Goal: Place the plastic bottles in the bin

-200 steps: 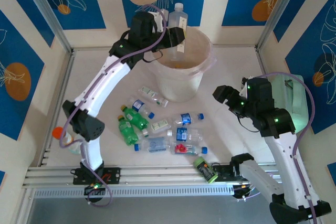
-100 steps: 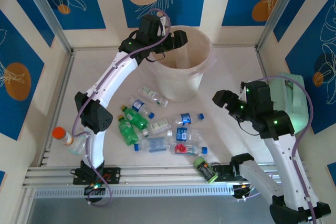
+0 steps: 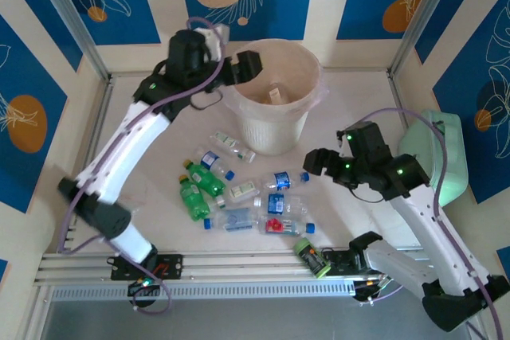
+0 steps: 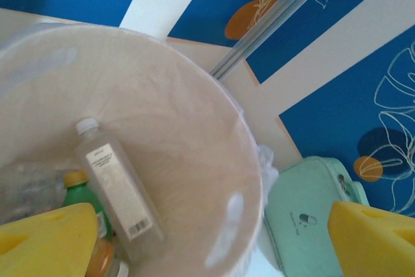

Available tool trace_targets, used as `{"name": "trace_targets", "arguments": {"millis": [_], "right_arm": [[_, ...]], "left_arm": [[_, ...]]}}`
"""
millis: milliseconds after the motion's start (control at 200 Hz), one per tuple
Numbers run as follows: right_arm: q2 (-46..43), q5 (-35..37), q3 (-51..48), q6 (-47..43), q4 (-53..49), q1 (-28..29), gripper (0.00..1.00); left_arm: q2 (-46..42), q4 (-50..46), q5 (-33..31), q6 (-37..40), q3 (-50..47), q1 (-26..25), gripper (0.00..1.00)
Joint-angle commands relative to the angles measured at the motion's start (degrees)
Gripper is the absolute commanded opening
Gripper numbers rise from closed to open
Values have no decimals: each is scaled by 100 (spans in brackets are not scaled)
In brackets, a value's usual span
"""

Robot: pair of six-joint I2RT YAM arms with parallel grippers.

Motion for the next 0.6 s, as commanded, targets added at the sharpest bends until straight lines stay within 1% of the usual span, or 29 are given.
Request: {"name": "trace_targets", "arguments": {"millis": [0,120,205,250,300,400,500,595], "right_arm": [[109,318,-69,-151,-300,571,85],[259,540,-239,8,-430,1306,85],[359,418,-423,170,-367,1838,81],[418,350,-530,298,-268,2246,80],[520,454,-639,455,-216,2696,79],[873,545,-768,763,-151,3366,76],[1273,289,-815,874,39,3773,73],[1716,219,-701,887,79,4102,72]], "left_arm": [[-839,305,-175,75,-1216,25,91],[-1882,435,-262,-179,-2711,25,91],[-2542,367,-356,-425,-3637,33,91],[-2853,291,-402,-521,-4047,25,91],[-3142,169,-460,-619,-4450,33,91],[-3529,-93,-544,-793,-5055,40,91],[-3653,-324,-556,-961,-5411,36,90],[-3665,-413,-572,-1093,-5619,42,88]]}}
